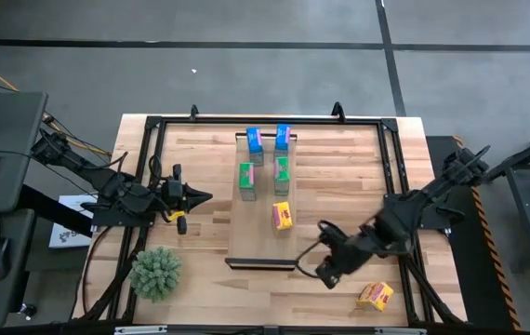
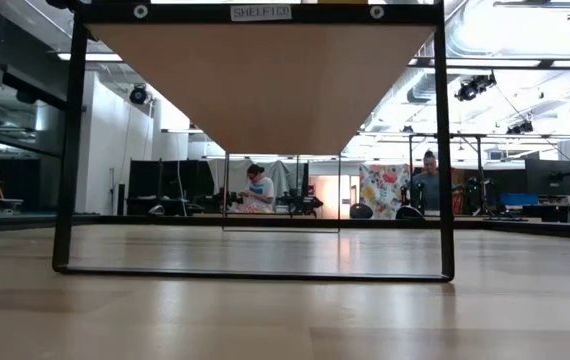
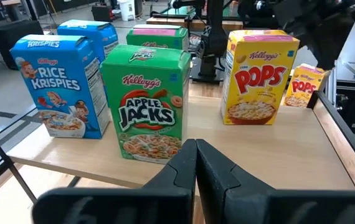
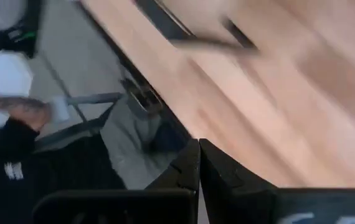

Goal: Stack cereal on shelf
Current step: Put the yellow cereal box on the shelf aligned with the other yellow cereal box

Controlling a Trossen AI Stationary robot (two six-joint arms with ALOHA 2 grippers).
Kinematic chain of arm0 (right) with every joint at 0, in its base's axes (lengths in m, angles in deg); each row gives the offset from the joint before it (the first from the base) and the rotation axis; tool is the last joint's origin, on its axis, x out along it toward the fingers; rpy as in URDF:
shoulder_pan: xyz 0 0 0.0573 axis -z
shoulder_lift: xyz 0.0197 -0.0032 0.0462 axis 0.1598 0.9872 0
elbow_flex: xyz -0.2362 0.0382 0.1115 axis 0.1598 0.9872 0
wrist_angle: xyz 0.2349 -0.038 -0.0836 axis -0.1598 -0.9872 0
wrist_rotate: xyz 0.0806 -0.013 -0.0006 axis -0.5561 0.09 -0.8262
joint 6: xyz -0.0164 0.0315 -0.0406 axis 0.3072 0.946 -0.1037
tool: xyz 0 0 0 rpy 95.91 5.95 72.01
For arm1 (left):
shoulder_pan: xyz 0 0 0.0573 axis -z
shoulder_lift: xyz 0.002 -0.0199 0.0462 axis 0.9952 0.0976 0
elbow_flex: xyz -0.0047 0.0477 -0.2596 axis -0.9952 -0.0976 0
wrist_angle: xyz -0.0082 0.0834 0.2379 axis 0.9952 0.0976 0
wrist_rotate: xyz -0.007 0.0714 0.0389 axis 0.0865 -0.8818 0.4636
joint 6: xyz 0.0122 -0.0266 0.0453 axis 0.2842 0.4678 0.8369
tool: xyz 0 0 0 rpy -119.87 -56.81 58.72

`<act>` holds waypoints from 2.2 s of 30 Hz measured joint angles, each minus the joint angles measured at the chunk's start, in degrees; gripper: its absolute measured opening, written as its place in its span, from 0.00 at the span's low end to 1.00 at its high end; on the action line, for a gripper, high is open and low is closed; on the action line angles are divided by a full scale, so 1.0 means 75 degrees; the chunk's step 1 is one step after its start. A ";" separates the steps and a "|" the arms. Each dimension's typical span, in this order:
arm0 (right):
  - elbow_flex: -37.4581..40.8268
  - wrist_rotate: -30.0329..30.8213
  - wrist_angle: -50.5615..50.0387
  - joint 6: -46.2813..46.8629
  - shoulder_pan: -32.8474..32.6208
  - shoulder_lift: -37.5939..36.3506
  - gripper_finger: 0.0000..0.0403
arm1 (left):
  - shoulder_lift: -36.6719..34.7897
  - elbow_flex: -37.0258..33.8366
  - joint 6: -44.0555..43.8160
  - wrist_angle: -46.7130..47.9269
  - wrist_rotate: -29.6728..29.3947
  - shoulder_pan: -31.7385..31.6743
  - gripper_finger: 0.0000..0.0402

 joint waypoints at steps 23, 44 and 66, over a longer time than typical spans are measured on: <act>-0.0318 -0.1473 -0.2901 0.6079 -0.2226 0.0001 0.00 | 0.0191 -0.0003 -0.0117 0.0065 0.0006 -0.0001 0.00; -0.0418 -0.0262 -0.1374 0.4795 -0.3328 0.0894 0.00 | 0.0277 -0.0003 -0.0097 0.0055 0.0000 -0.0004 0.00; -0.3610 0.4522 -0.1359 -0.2547 -0.2547 0.2324 0.00 | 0.0277 -0.0003 -0.0044 0.0061 -0.0003 -0.0003 0.00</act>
